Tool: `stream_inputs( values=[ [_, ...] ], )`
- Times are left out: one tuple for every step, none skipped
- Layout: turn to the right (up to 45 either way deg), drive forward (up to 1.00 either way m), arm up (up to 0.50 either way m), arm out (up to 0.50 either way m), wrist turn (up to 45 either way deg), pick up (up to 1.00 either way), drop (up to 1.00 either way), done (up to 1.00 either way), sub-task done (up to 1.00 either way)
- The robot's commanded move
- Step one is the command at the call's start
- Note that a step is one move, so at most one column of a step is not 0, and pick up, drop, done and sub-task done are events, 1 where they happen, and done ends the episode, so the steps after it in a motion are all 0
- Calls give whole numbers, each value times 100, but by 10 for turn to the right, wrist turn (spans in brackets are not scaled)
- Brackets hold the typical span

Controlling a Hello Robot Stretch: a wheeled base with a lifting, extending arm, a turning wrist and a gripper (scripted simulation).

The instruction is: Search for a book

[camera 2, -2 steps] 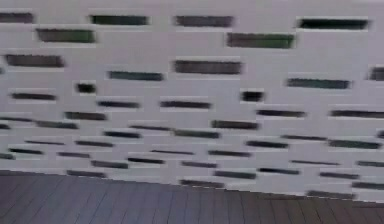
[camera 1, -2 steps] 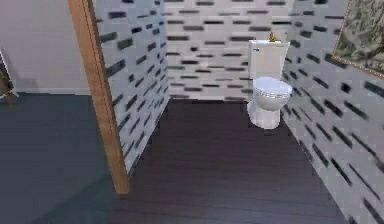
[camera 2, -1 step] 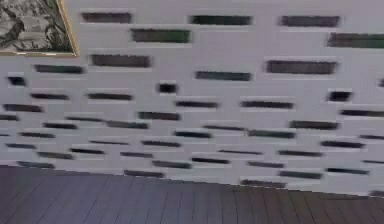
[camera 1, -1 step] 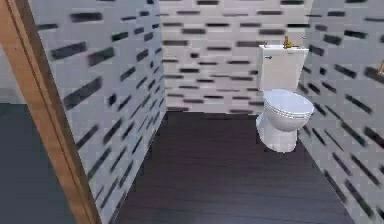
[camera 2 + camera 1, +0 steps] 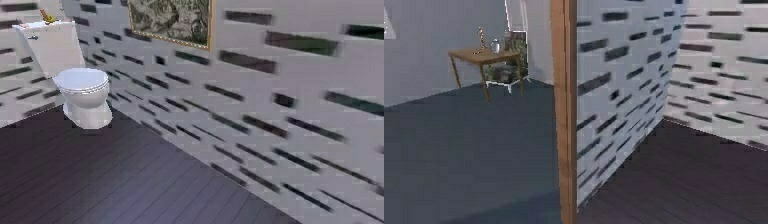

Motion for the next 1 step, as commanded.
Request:
stream_inputs(
  values=[
    [0, 40, 0, 0, 0, 0, 0, 0, 0]
  ],
)
